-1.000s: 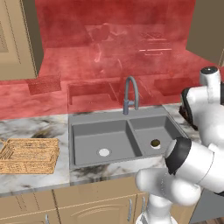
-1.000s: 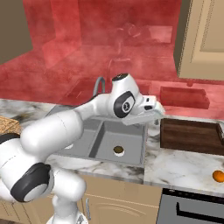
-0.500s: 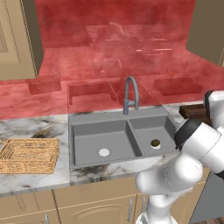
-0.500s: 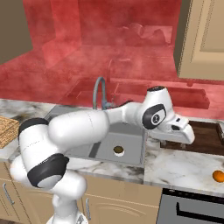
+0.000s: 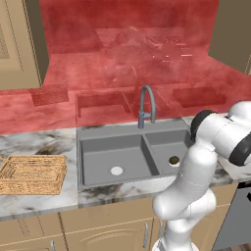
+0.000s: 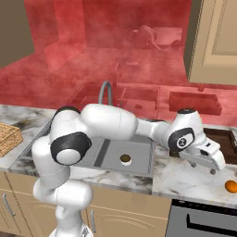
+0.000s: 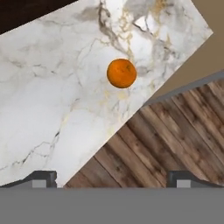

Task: Pick up all produce items and place them in the sink. Turn on the sink faucet to wash them. Then turn the sink off and put them in the tray.

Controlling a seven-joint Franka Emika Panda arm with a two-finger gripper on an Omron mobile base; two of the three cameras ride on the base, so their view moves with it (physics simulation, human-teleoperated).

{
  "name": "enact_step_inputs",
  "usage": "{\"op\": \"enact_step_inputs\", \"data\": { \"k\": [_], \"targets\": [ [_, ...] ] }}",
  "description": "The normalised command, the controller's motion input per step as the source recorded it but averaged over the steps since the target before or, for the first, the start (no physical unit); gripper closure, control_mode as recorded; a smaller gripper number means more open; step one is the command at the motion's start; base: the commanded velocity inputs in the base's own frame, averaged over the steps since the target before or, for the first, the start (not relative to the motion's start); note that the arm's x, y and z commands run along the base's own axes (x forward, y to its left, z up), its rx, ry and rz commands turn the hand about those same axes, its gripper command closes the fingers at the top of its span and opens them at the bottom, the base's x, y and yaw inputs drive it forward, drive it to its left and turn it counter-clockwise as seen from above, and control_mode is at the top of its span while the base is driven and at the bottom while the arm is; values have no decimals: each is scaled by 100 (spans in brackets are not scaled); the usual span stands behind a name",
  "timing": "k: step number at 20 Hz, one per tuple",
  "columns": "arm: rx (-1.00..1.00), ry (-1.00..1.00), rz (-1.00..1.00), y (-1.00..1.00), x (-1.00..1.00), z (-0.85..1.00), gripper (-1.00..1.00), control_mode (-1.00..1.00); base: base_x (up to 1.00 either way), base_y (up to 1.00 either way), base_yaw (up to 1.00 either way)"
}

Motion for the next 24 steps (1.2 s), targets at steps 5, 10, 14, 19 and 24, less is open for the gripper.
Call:
{"op": "enact_step_inputs", "data": {
  "k": [5,10,14,19,24],
  "targets": [
    [6,-7,-1,-61,2,-40,-100,-100,0,0,0],
    [10,-8,0,-59,5,-24,-100,-100,0,0,0],
    [7,-7,0,-54,20,3,-100,-100,0,0,0],
    [6,0,0,-36,34,0,-100,-100,0,0,0],
    [2,-2,0,-19,18,-14,-100,-100,0,0,0]
  ]
}}
